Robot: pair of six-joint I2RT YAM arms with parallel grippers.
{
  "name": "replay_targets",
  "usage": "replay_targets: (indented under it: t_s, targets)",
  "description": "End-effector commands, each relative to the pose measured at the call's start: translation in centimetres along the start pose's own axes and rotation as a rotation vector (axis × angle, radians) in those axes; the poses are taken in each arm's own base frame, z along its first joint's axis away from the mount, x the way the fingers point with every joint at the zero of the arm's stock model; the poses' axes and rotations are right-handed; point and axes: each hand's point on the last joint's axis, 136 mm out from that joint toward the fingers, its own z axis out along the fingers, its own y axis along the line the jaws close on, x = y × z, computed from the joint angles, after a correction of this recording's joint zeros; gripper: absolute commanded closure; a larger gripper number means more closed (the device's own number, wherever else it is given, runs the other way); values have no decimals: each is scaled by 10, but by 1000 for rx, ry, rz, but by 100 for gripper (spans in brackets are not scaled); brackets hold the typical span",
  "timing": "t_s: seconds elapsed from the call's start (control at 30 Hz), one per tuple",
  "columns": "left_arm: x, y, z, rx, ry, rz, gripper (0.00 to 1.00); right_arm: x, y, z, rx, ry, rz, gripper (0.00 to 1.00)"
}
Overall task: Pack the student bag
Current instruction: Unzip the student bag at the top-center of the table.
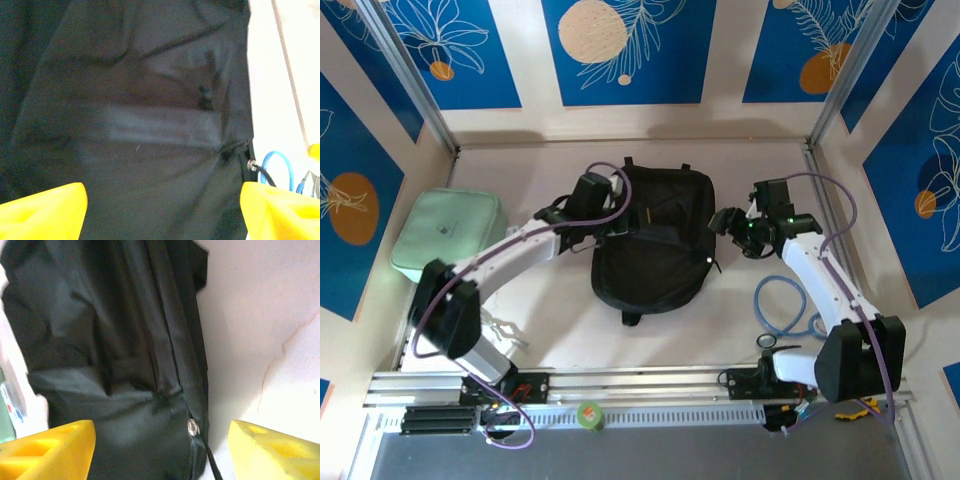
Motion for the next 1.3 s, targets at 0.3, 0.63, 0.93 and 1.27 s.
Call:
replay_targets:
  t_s: [0.3,0.63,0.93,1.27]
  targets:
    - [-13,-38,90,70,92,-78,44,-16,10,43,-64,109,-2,24]
    - [7,-50,126,150,184,-180,59,-17,-1,48,-55,116,32,25]
    - [18,-45,128,97,212,-140,65,-12,-4,52,-62,134,45,26]
    - [20,-31,134,11,230,-59,72,-2,-5,61,-45,169,23,28]
